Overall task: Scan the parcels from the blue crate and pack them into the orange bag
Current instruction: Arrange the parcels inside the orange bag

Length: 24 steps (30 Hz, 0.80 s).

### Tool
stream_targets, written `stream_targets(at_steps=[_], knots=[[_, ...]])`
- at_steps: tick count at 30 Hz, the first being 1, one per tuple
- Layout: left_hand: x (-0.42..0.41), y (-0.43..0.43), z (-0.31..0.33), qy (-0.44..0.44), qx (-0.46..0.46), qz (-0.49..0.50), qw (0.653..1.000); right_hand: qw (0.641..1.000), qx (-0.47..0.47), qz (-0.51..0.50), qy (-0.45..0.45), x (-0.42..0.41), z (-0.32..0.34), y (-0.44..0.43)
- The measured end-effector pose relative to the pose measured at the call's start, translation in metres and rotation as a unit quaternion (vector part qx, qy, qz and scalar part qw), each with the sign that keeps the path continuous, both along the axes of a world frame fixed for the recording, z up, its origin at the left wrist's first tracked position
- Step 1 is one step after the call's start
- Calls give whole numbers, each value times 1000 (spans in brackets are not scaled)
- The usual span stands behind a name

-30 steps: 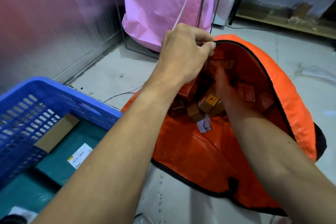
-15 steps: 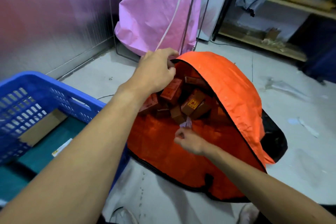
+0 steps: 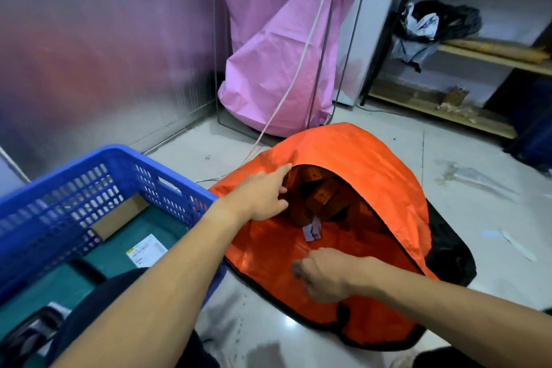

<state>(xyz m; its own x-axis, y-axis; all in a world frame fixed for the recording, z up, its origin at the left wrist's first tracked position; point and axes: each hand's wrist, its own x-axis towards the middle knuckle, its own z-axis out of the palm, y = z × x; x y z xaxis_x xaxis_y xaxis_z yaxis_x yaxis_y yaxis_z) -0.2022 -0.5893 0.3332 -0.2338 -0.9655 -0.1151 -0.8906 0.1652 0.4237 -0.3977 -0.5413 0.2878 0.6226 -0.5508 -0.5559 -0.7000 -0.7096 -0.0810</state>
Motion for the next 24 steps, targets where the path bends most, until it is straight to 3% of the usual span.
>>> stream_targets(at_steps=[8, 15, 19, 24], knots=[[19, 75, 0, 30, 68, 71, 995, 995, -26, -27, -88, -4, 34, -22], [49, 141, 71, 130, 15, 200, 971, 964, -2, -36, -264, 41, 48, -36], [82, 194, 114, 191, -23, 280, 940, 963, 4, -12, -270, 63, 44, -34], [130, 250, 124, 156, -34, 367, 916, 957, 26, -4, -290, 83, 52, -19]])
